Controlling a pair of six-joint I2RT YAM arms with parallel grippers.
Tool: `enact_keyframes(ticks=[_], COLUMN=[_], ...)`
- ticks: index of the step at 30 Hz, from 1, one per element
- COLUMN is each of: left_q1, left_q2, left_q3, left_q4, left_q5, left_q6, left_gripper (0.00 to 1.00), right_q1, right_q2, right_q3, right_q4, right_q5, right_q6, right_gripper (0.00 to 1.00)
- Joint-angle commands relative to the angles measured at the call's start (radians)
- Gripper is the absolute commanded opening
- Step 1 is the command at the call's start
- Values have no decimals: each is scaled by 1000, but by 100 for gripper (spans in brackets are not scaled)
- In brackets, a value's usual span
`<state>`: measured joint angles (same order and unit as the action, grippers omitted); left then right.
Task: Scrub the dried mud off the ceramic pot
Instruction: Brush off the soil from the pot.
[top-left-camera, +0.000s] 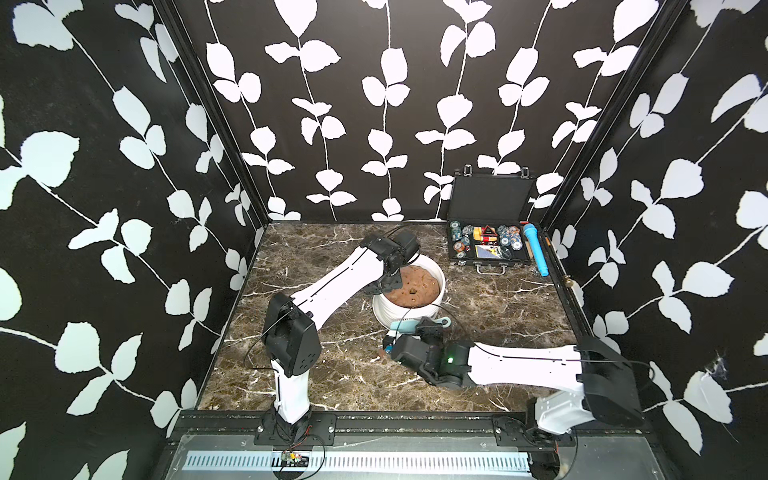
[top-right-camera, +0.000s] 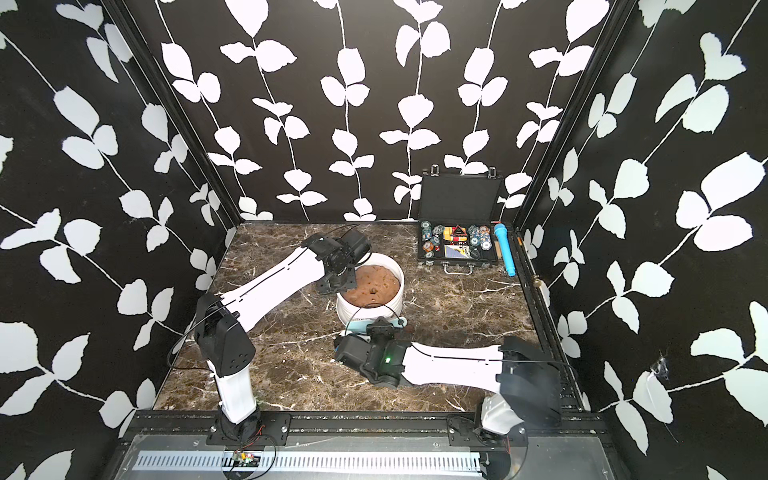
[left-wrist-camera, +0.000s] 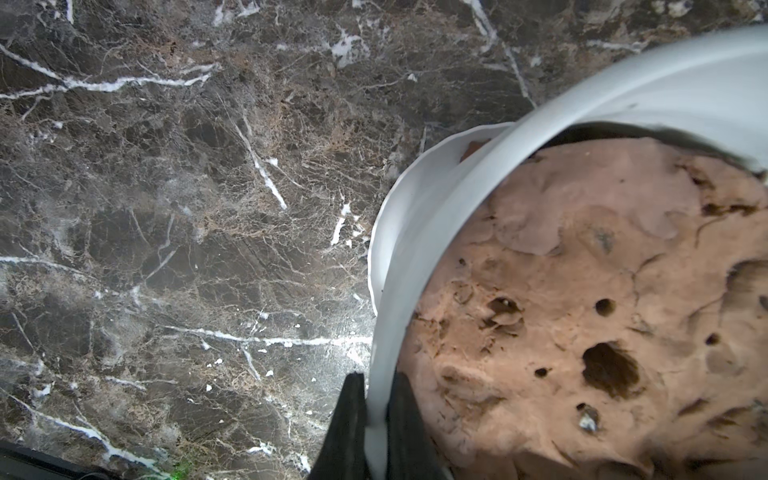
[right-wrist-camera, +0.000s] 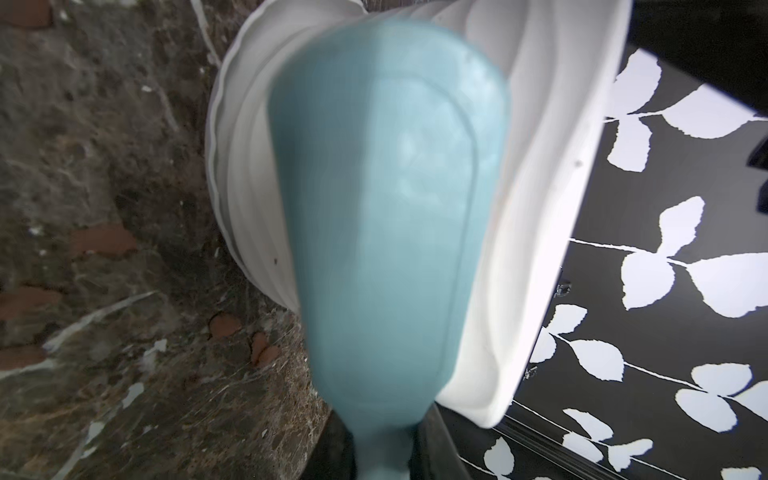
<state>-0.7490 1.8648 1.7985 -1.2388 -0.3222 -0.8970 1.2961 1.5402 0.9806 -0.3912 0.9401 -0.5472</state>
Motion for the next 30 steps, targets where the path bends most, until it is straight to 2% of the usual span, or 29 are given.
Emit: enact_keyframes(ticks=[1,8,20,25,30], left_q1=[9,8,20,28,36], left_q2=[-2,-25,-54,-75,-73], left_q3=[8,-28,-75,-111,-105], left_q4=[26,54,93,130,141], left_q5=[-20,-4,5,20,28], left_q6=[17,24,67,80,99], left_gripper=[0,0,0,0,0], right_q1=[11,1,-41,-58,-64], right_q2=[29,196,187,77,-165], right_q3=[62,140,32,-19,-35], right_q4=[-30,-166,-271,-352,-335], right_q5=[143,189,171,128,-60], right_q6=[77,203,336,385,344], right_gripper=[0,0,0,0,0])
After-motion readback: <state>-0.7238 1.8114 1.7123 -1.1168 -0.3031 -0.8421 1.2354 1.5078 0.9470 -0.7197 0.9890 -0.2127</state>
